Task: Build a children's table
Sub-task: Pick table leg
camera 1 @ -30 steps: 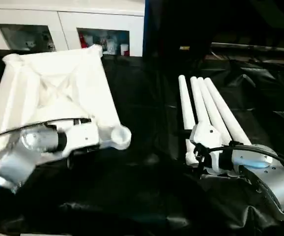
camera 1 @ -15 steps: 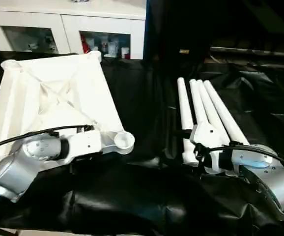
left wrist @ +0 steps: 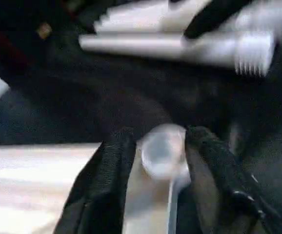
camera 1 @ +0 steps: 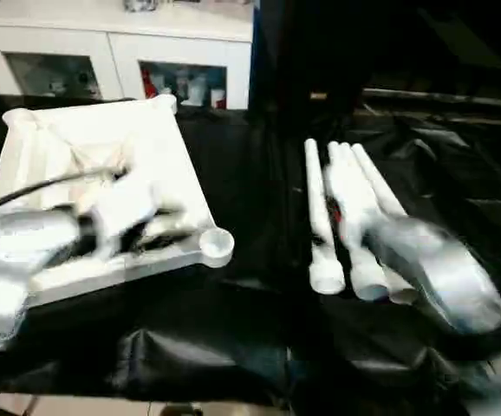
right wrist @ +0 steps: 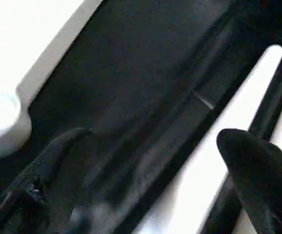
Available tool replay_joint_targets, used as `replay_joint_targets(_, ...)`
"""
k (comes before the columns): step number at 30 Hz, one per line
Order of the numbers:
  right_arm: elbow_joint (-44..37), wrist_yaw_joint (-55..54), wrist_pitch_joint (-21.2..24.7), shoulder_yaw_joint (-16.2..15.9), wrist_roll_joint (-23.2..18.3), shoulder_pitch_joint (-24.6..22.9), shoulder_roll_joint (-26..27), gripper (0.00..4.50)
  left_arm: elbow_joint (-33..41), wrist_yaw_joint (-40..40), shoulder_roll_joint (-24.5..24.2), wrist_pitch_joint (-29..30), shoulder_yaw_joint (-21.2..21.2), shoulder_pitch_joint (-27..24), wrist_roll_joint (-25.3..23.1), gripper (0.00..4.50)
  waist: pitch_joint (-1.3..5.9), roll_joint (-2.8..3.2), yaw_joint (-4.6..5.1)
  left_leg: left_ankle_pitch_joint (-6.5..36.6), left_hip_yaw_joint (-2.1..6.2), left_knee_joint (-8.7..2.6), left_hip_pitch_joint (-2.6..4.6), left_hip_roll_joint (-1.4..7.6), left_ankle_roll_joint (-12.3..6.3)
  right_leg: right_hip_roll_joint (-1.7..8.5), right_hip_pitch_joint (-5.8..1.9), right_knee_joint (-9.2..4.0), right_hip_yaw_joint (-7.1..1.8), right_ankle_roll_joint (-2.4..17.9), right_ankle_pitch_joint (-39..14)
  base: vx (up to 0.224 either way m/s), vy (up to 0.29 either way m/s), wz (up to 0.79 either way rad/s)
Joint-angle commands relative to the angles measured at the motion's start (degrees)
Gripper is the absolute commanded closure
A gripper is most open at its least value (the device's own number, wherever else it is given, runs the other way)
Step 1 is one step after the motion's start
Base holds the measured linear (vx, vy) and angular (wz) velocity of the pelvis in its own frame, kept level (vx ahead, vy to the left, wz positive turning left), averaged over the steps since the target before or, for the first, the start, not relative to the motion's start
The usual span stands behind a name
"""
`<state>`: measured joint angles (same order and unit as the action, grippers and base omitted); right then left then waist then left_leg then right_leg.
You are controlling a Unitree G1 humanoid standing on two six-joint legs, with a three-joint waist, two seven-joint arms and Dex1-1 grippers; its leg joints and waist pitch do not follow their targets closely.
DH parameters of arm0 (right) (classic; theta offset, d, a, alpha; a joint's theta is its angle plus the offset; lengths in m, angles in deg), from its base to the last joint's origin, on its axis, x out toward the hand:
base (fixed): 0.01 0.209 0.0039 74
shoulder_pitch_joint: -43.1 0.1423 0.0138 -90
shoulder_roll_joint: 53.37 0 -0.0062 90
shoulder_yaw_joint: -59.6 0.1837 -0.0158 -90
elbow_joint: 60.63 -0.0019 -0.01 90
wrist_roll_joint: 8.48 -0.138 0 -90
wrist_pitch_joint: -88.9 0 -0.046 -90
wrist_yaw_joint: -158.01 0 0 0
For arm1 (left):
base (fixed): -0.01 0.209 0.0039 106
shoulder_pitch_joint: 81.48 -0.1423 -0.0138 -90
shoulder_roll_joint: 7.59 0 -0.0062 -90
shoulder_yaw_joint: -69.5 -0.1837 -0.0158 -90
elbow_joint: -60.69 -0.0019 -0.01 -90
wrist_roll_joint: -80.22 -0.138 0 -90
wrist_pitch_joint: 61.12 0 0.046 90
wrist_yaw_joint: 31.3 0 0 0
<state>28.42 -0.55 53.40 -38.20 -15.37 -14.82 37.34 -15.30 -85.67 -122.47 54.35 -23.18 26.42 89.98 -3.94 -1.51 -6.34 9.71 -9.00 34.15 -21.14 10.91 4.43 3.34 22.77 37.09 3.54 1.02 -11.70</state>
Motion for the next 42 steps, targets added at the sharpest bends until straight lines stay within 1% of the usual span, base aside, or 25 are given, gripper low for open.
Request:
replay_joint_targets(1, 1.4, -1.6, 1.9, 2.1, -0.2, 0.0, -0.6, 0.00, 0.5, 0.8, -0.4, 1.1, 0.3, 0.1, 0.2, 2.18, 3.03, 0.78, 0.01, 18.6, 0.65, -4.50, 1.41, 1.68, 4.33, 4.35, -1.32, -5.95, -3.17, 5.9, -23.1, 0.000, 0.000, 0.00)
replay_joint_targets(2, 3.1, -3.3, 4.0, 3.1, 0.5, 1.8, 1.3, 0.00, 2.4, 0.3, -0.3, 2.8, -0.4, -0.6, 1.4, 2.14, 3.03, 0.95, 0.10, 18.3, 0.59, -4.51, 1.50, 1.67, 4.56, 4.20, -1.16, -5.74, -3.29, 6.0, -21.3, 0.000, 0.000, 0.00)
replay_joint_targets(3, 5.7, -5.6, 6.3, 4.6, 1.0, 3.8, 3.3, 0.00, 4.0, -0.2, -0.1, 4.4, -1.0, -1.2, 2.5, 2.14, 3.15, 0.84, 0.29, 17.8, 0.69, -4.58, 1.29, 1.59, 4.75, 4.24, -1.41, -5.36, -3.25, 6.6, -20.3, 0.000, 0.000, 0.00)
replay_joint_targets(4, 8.1, -7.8, 8.4, 5.9, 1.6, 5.7, 5.0, 0.00, 5.1, -0.6, 0.2, 5.8, -1.4, -1.5, 3.5, 1.96, 3.35, 0.83, 0.35, 16.6, 0.76, -4.65, 0.93, 1.53, 4.99, 4.26, -1.69, -5.10, -3.11, 7.2, -18.7, 0.000, 0.000, 0.00)
replay_joint_targets(5, 8.1, -7.8, 8.4, 5.9, 1.6, 5.7, 5.0, 0.00, 5.1, -0.6, 0.2, 5.8, -1.4, -1.5, 3.5, 1.96, 3.36, 0.91, 0.34, 15.8, 0.64, -4.62, 0.97, 1.56, 5.22, 4.09, -1.58, -5.01, -3.12, 7.6, -16.5, 0.000, 0.000, 0.00)
replay_joint_targets(6, 11.7, -11.0, 9.5, 6.5, 2.9, 7.7, 6.0, 0.00, 5.4, -0.6, 0.6, 6.1, -1.9, -1.2, 3.3, 1.76, 3.22, 0.66, 0.48, 15.6, 0.43, -4.55, 1.02, 1.46, 5.39, 3.96, -1.45, -4.95, -3.23, 7.7, -15.4, 0.000, 0.000, 0.00)
replay_joint_targets(8, 14.6, -14.4, 10.0, 8.2, 3.6, 9.1, 7.0, 0.00, 5.6, -0.9, 0.6, 6.7, -2.4, -0.9, 3.7, 1.67, 3.34, 0.71, 0.39, 14.2, 0.34, -4.52, 0.99, 1.43, 5.67, 4.00, -1.67, -4.79, -3.25, 7.4, -13.7, 0.000, 0.000, 0.00)
replay_joint_targets(9, 15.3, -15.5, 10.4, 8.8, 3.7, 9.4, 7.3, 0.00, 5.8, -1.1, 0.5, 6.7, -2.6, -0.8, 3.8, 1.58, 3.23, 0.74, 0.38, 14.0, 0.25, -4.48, 1.01, 1.42, 5.68, 3.99, -1.55, -4.83, -3.34, 7.2, -13.3, 0.000, 0.000, 0.00)
replay_joint_targets(11, 16.0, -16.6, 11.1, 9.3, 3.9, 9.6, 7.5, 0.00, 6.0, -1.3, 0.3, 6.8, -2.8, -0.7, 4.1, 1.45, 3.39, 0.68, 0.32, 12.2, 0.24, -4.49, 0.79, 1.31, 5.72, 3.86, -1.99, -4.56, -3.27, 6.7, -10.7, 0.000, 0.000, 0.00)
replay_joint_targets(12, 16.0, -16.6, 11.1, 9.3, 3.9, 9.6, 7.5, 0.00, 6.0, -1.3, 0.3, 6.8, -2.8, -0.7, 4.1, 1.34, 3.39, 0.68, 0.32, 12.2, 0.24, -4.49, 0.79, 1.31, 5.72, 3.86, -1.99, -4.56, -3.27, 6.7, -10.7, 0.000, 0.000, 0.00)
replay_joint_targets(13, 17.0, -16.4, 12.4, 10.0, 3.8, 10.1, 8.0, 0.00, 6.4, -1.3, 0.1, 7.4, -3.0, -0.7, 4.4, 1.21, 3.51, 0.72, 0.44, 10.8, 0.27, -4.45, 0.59, 1.33, 5.76, 3.80, -2.18, -4.27, -3.20, 6.6, -8.0, 0.000, 0.000, 0.00)
replay_joint_targets(14, 17.9, -16.8, 13.4, 10.3, 4.0, 10.5, 8.3, 0.00, 6.8, -1.5, -0.1, 7.8, -3.2, -0.7, 4.6, 1.15, 3.37, 0.68, 0.58, 10.6, 0.24, -4.49, 0.54, 1.28, 5.64, 3.75, -2.16, -4.28, -3.19, 6.6, -7.3, 0.000, 0.000, 0.00)
replay_joint_targets(16, 19.6, -17.2, 14.9, 10.6, 4.0, 11.0, 8.7, 0.00, 7.3, -1.7, -0.4, 8.4, -3.4, -0.7, 5.0, 1.08, 3.22, 0.66, 0.92, 11.1, 0.23, -4.54, 0.53, 1.25, 5.74, 3.78, -2.18, -4.36, -3.19, 6.9, -7.8, 0.000, 0.000, 0.00)
replay_joint_targets(17, 20.3, -17.4, 15.1, 10.4, 4.1, 11.2, 8.8, 0.00, 7.5, -1.9, -0.6, 8.7, -3.5, -0.7, 5.2, 0.88, 3.20, 0.63, 1.05, 11.4, 0.25, -4.55, 0.57, 1.26, 5.80, 3.80, -2.18, -4.33, -3.17, 7.0, -8.2, 0.000, 0.000, 0.00)
replay_joint_targets(20, 21.6, -17.2, 15.0, 11.0, 3.2, 11.5, 9.3, 0.00, 7.8, -2.2, -0.8, 9.0, -3.7, -0.8, 5.3, 0.70, 2.97, 0.64, 1.24, 12.7, 0.23, -4.62, 0.66, 1.29, 5.79, 3.92, -2.05, -4.69, -3.24, 6.4, -11.1, 0.000, 0.000, 0.00)
replay_joint_targets(22, 22.9, -16.7, 15.6, 12.1, 1.4, 11.7, 10.3, 0.00, 8.1, -2.2, -1.0, 9.1, -3.9, -0.9, 5.6, 0.35, 2.79, 0.54, 1.32, 14.1, 0.26, -4.75, 0.78, 1.37, 5.75, 3.99, -1.87, -4.92, -3.29, 6.0, -13.7, 0.000, 0.000, 0.00)
replay_joint_targets(27, 24.7, -16.2, 16.5, 12.9, 0.9, 12.3, 11.0, 0.00, 8.7, -2.3, -1.1, 9.7, -4.0, -0.9, 5.8, 0.09, 2.64, 0.59, 1.31, 15.6, 0.32, -4.89, 0.99, 1.49, 6.06, 3.99, -1.61, -5.12, -3.30, 5.9, -15.5, 0.000, 0.000, 0.00)
replay_joint_targets(30, 26.2, -15.5, 17.4, 13.8, -0.1, 12.7, 11.2, 0.00, 9.1, -2.3, -1.4, 10.1, -4.1, -1.0, 6.0, 0.09, 2.65, 0.39, 1.29, 15.0, 0.35, -4.97, 0.81, 1.50, 6.19, 4.04, -1.76, -5.02, -3.30, 5.9, -14.7, 0.000, 0.000, 0.00)
replay_joint_targets(32, 26.8, -15.3, 17.8, 14.3, -0.6, 12.8, 11.4, 0.00, 9.2, -2.2, -1.7, 10.3, -4.2, -1.0, 6.3, 0.09, 2.59, 0.41, 1.29, 14.9, 0.33, -4.98, 0.75, 1.47, 6.17, 4.04, -1.74, -5.04, -3.31, 5.8, -14.8, 0.000, 0.000, 0.00)
replay_joint_targets(33, 26.9, -15.3, 17.9, 14.3, -0.6, 12.8, 11.5, 0.18, 9.2, -2.2, -1.7, 10.3, -4.2, -1.0, 6.4, 0.03, 2.64, 0.42, 1.25, 14.6, 0.33, -4.95, 0.77, 1.48, 6.19, 4.09, -1.76, -4.98, -3.32, 5.9, -14.5, 0.000, 0.000, 0.00)
replay_joint_targets(34, 27.5, -15.1, 18.1, 14.7, -0.9, 12.8, 11.6, 0.18, 9.4, -2.3, -1.7, 10.5, -4.2, -1.1, 6.6, 0.03, 2.66, 0.41, 1.26, 13.9, 0.30, -4.96, 0.73, 1.48, 6.17, 4.04, -1.80, -4.95, -3.33, 6.0, -13.7, 0.000, 0.000, 0.00)
replay_joint_targets(35, 27.7, -15.1, 18.1, 14.8, -0.9, 12.8, 11.7, 0.37, 9.6, -2.3, -1.6, 10.7, -4.2, -1.1, 6.7, 0.00, 2.68, 0.45, 1.24, 13.5, 0.29, -4.95, 0.75, 1.49, 6.21, 4.03, -1.78, -4.84, -3.30, 6.2, -13.0, 0.000, 0.000, 0.00)
replay_joint_targets(36, 28.0, -15.1, 18.0, 14.8, -0.9, 12.8, 11.7, 0.40, 9.7, -2.4, -1.6, 10.9, -4.1, -1.1, 6.9, 0.00, 2.66, 0.45, 1.27, 13.6, 0.28, -4.97, 0.75, 1.50, 6.23, 4.01, -1.77, -4.84, -3.30, 6.2, -12.9, 0.000, 0.000, 0.00)
replay_joint_targets(41, 29.2, -15.1, 17.6, 15.1, -1.2, 12.9, 11.5, 0.89, 9.7, -2.2, -1.3, 11.0, -4.6, -0.8, 7.1, 0.00, 2.68, 0.42, 1.29, 14.3, 0.26, -4.99, 0.79, 1.51, 6.42, 4.07, -1.79, -4.97, -3.30, 6.4, -13.8, 0.000, 0.000, 0.00)
replay_joint_targets(42, 29.3, -15.1, 17.6, 15.0, -1.2, 13.0, 11.5, 0.89, 9.6, -2.2, -1.2, 10.9, -4.7, -0.8, 7.0, 0.00, 2.63, 0.42, 1.27, 14.5, 0.24, -5.00, 0.80, 1.49, 6.41, 4.07, -1.76, -5.04, -3.32, 6.1, -14.5, 0.000, 0.000, 0.00)
